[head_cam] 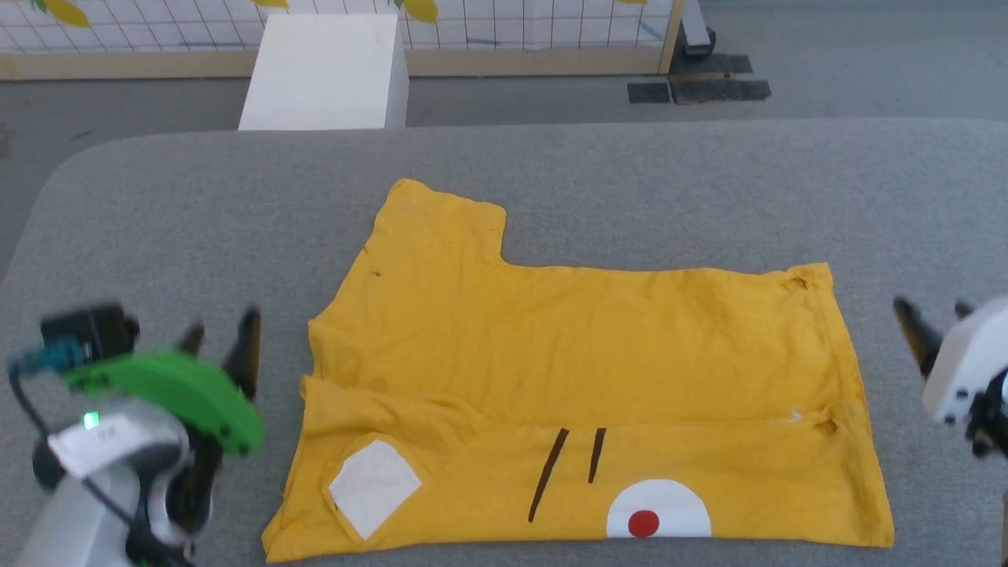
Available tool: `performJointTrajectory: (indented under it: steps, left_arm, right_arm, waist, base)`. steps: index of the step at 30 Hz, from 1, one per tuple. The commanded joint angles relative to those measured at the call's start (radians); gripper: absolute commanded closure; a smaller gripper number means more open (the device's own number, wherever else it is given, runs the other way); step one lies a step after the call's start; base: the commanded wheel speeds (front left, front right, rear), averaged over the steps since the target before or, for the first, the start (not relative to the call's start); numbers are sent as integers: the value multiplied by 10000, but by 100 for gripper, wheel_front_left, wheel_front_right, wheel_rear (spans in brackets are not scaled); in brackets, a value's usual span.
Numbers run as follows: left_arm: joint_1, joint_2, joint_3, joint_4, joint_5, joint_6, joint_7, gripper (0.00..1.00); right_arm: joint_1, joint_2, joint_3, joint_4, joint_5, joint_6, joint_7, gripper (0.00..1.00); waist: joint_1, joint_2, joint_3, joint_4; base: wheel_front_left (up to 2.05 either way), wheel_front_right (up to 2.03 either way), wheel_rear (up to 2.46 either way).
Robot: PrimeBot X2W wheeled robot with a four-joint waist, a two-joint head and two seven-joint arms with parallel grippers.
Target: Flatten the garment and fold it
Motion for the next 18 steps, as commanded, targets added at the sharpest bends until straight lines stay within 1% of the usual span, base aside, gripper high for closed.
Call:
performJointTrajectory:
  steps: [1, 4, 7, 10, 13, 16, 18]
  left_arm:
    - [-693, 104, -165, 196, 258, -240, -125, 0]
    - [-1937, 141, -540, 860, 754, -835, -593, 0]
    - [-3083, -58, -888, 1823, 1113, -1414, -1213, 0]
    - [-4024, -328, -1125, 2855, 1219, -1842, -1559, 0]
    - [-5087, -711, -1206, 4060, 1110, -2106, -1672, 0]
    - [-6146, -1077, -1175, 5094, 931, -2214, -1624, 0]
    - [-6863, -1216, -1281, 5776, 929, -2310, -1416, 0]
  right_arm:
    - [-415, 17, 41, 200, -117, -15, -315, 0]
    - [-1128, 78, 245, 685, -252, -15, -676, 0]
    - [-1787, 88, 440, 1150, -313, -15, -907, 0]
    - [-2268, 24, 589, 1499, -369, -15, -1000, 0]
    - [-2641, -63, 634, 1703, -400, -15, -1088, 0]
    - [-2862, -108, 669, 1763, -386, -15, -1128, 0]
    - [-2938, -161, 792, 1754, -388, -15, -1121, 0]
  waist:
    - [0, 0, 226, -84]
    - [0, 0, 560, -218]
    - [0, 0, 1024, -327]
    - [0, 0, 1534, -403]
    - [0, 0, 2061, -415]
    - [0, 0, 2502, -449]
    - [0, 0, 2758, -494]
  base:
    - [0, 0, 0]
    - [0, 0, 0]
    - [0, 0, 0]
    - [0, 0, 0]
    - [0, 0, 0]
    - [0, 0, 0]
    - [0, 0, 0]
